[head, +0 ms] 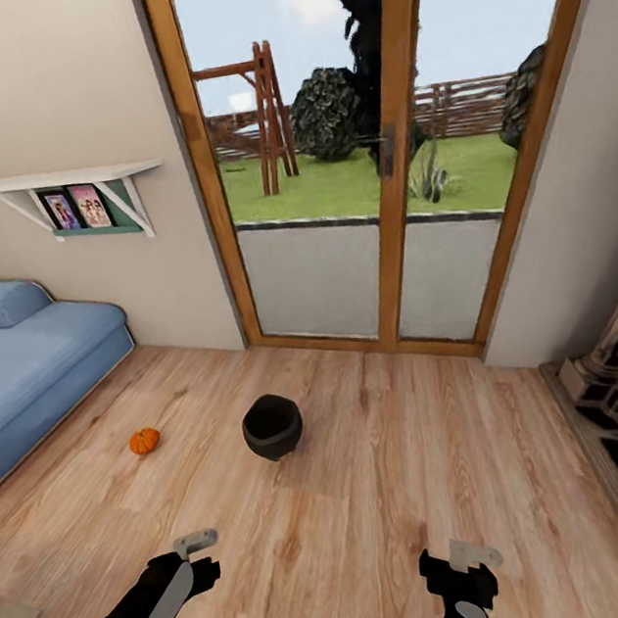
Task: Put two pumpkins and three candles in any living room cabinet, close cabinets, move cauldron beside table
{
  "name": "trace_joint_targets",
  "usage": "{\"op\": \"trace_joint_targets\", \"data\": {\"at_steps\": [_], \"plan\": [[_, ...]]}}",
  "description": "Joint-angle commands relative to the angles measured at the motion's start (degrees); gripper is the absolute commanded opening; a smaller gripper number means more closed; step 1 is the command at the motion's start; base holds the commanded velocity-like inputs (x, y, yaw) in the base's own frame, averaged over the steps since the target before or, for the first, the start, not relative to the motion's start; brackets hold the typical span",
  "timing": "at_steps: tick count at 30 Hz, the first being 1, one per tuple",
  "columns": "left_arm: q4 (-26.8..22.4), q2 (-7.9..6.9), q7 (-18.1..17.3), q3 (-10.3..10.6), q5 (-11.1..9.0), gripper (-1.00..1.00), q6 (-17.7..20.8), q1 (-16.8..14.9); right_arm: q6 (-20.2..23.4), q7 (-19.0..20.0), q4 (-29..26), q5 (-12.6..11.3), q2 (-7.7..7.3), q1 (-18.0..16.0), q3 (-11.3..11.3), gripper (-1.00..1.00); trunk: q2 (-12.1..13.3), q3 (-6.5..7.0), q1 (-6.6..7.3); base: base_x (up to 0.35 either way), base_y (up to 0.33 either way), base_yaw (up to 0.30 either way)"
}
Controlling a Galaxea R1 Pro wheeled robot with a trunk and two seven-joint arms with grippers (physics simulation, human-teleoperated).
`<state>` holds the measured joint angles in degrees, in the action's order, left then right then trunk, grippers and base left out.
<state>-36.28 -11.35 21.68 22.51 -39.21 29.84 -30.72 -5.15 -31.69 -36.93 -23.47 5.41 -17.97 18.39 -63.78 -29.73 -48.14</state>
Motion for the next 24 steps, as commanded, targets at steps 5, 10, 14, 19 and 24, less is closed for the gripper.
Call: {"op": "trace_joint_targets", "data": {"at_steps": [5, 10, 14, 19, 24], "plan": [[-0.10, -0.08, 0.56, 0.43, -0.60, 1.00, -0.32, -0.07, -0.47, -0.30, 0.01, -0.61, -0.05, -0.05, 0.33, 1.00, -0.03, -0.06, -0.03, 0.288, -0.206, 0.290], [-0.10, -0.08, 0.57, 0.40, -0.60, 1.00, -0.47, -0.05, -0.47, -0.30, 0.01, -0.61, -0.02, -0.05, 0.33, 1.00, -0.03, -0.06, -0.03, 0.264, -0.198, 0.290], [-0.10, -0.08, 0.58, 0.36, -0.58, 1.00, -0.48, -0.05, -0.47, -0.30, 0.01, -0.61, 0.03, -0.05, 0.33, 1.00, -0.03, -0.06, -0.03, 0.147, -0.076, 0.290], [-0.10, -0.08, 0.64, 0.36, -0.57, 1.00, -0.48, -0.05, -0.47, -0.30, 0.01, -0.59, 0.04, -0.05, 0.33, 1.00, -0.03, -0.06, -0.03, 0.092, -0.012, 0.286], [-0.10, -0.08, 0.65, 0.40, -0.58, 1.00, -0.48, -0.05, -0.39, -0.09, 0.00, -0.50, 0.02, -0.05, 0.40, 1.00, -0.03, -0.06, -0.03, 0.095, -0.001, 0.083]]}}
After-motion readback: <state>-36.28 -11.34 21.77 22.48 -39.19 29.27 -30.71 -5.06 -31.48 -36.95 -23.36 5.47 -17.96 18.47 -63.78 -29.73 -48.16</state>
